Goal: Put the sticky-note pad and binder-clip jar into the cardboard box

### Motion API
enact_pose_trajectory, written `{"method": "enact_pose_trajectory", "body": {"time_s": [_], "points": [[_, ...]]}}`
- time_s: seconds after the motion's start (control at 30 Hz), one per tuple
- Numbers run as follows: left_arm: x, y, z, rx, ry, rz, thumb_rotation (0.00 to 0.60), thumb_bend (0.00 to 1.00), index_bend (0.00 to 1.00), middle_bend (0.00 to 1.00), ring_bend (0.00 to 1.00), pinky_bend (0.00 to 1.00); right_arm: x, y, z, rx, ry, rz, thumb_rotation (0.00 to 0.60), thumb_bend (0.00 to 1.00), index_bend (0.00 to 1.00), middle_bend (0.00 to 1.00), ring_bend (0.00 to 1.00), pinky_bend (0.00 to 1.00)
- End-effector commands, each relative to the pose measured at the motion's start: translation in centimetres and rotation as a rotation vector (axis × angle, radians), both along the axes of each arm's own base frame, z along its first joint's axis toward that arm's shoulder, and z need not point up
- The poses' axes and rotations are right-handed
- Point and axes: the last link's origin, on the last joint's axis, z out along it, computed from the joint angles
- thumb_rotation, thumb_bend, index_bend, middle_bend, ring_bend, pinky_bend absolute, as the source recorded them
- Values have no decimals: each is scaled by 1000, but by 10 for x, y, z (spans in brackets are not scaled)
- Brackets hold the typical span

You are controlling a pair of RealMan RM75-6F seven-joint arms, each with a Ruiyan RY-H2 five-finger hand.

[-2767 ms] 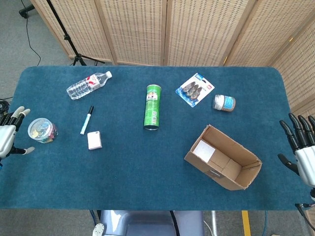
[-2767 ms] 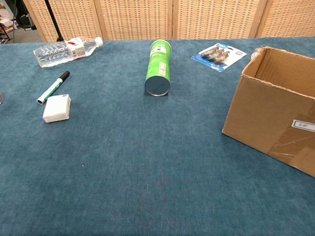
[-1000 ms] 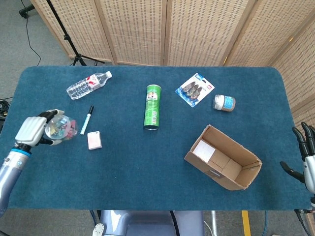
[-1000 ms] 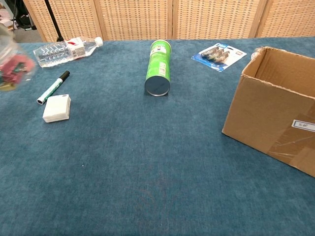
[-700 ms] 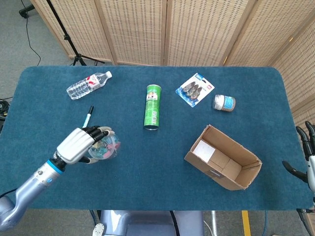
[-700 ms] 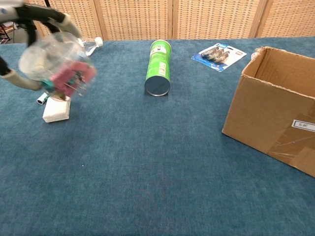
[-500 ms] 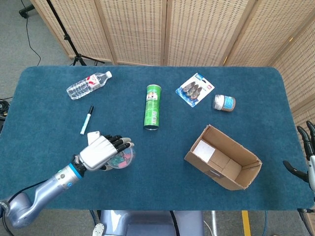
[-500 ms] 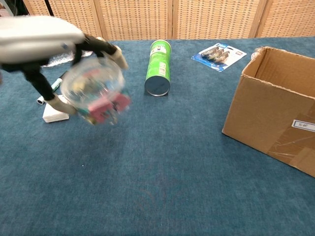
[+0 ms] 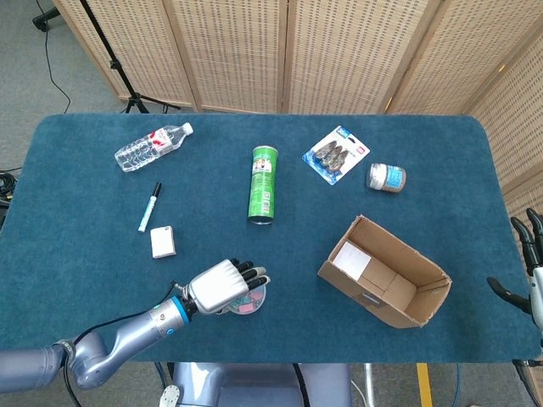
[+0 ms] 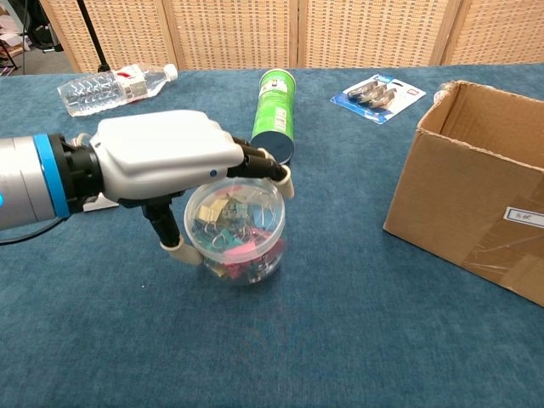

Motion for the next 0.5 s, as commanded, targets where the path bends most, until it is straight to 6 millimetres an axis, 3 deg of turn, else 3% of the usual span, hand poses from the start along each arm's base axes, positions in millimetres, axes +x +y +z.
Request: {"method": "enact_pose_trajectory", "body": {"time_s": [0.03,0.1,0.2,0.37,0.5], "points": [[-5,0,2,-20,45,39,600,0,171,29,52,360,0,0,-1,5,1,-2,600,0,0,0,0,8],[-2,-2,6,-32,38,64,600,0,12,0,0,244,0,0,-1,8,-1,-3,600,0,0,0,0,8],[-2,-4,14,-47,11,93,600,0,0,0,0,159,0,0,0,6,0,-3,600,0,0,0,0,8],[-10,-6,41,-50,-74,144,600,0,0,0,0,133,0,1,1,-1,-2,-4,600,0,0,0,0,8],[-32,2,77,16,-155,209,600,0,0,0,0,121,1,1,-1,5,5,-1,600,0,0,0,0,8]]}}
